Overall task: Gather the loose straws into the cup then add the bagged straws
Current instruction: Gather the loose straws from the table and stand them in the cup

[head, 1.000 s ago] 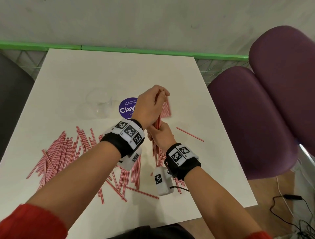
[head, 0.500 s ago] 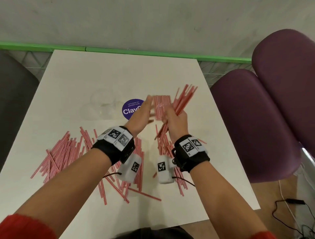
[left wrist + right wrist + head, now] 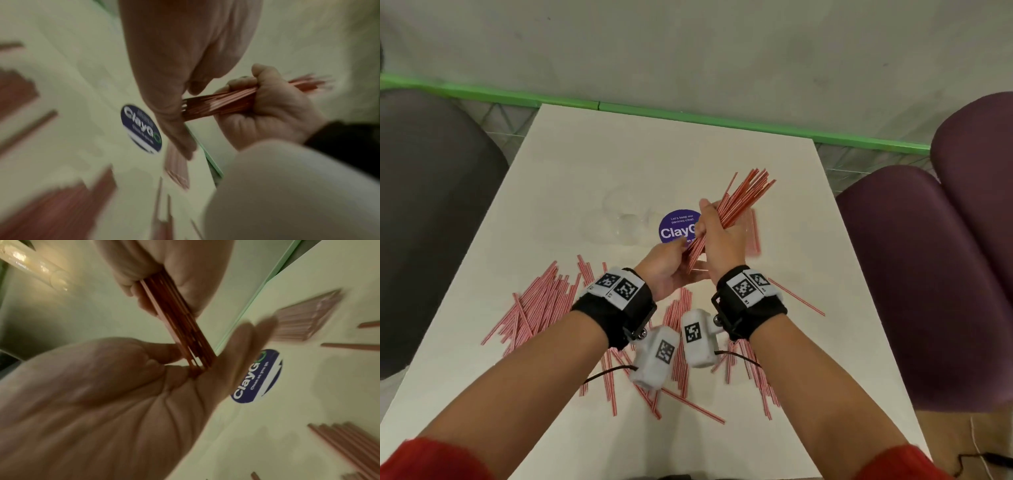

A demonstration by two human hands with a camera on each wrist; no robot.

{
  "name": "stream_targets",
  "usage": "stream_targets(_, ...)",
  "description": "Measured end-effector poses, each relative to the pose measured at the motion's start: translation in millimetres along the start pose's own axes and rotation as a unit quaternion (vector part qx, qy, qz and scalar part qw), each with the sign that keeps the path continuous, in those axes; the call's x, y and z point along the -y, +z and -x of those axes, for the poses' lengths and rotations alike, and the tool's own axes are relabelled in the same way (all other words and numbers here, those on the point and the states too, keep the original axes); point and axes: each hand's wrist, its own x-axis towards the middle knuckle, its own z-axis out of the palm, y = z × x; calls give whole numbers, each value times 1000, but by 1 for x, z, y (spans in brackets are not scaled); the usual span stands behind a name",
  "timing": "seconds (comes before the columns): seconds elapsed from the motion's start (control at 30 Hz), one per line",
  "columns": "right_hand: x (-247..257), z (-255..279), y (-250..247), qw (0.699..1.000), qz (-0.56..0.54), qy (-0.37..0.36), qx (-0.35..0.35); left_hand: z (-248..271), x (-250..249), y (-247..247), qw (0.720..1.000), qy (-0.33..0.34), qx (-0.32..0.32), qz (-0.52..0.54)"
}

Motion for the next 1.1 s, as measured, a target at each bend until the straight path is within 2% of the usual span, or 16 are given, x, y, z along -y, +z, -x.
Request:
stream_targets(0.07,2,-8,17,1000,-1,-6,19,-6,-8,-18,994,36,-65,-82)
stream_targets(0.1,3,-14,26,1000,-13,-4,25,-10,-12,-29,982,68,-100,-146)
stream_targets(0.17,7,-26,45,999,-25,-7,28,-16,-22,-53,933,150,-179,-272)
stream_targets(0.23,13,-38,64,999,-2,-12,36,-20,-33,-77,884,209,-248,-337)
stream_targets(0.27,13,-51,89,999,11,-13,48,-27,-47,-100,863,230,-280,-352)
stream_targets(0.33,15,-64,106,998,30,-24,53,-35,-58,-114,827,246,-295,-411)
stream_targets(0.43,12,-73,110,997,50,-28,55,-40,-56,-109,784,210,-268,-519)
stream_targets(0.53,-3,-80,116,994,74,-21,76,-51,-50,-108,775,180,-246,-553)
stream_targets(0.7,-31,-90,130,981,136,0,138,-72,-50,-115,755,163,-248,-585)
stream_targets(0.9,-50,-98,134,964,192,23,184,-80,-46,-119,761,182,-263,-564)
stream_targets(0.97,-52,-99,137,961,212,6,178,-80,-46,-119,759,182,-265,-566)
stream_targets(1.1,-55,-98,136,965,199,-72,156,-82,-47,-120,762,183,-259,-564)
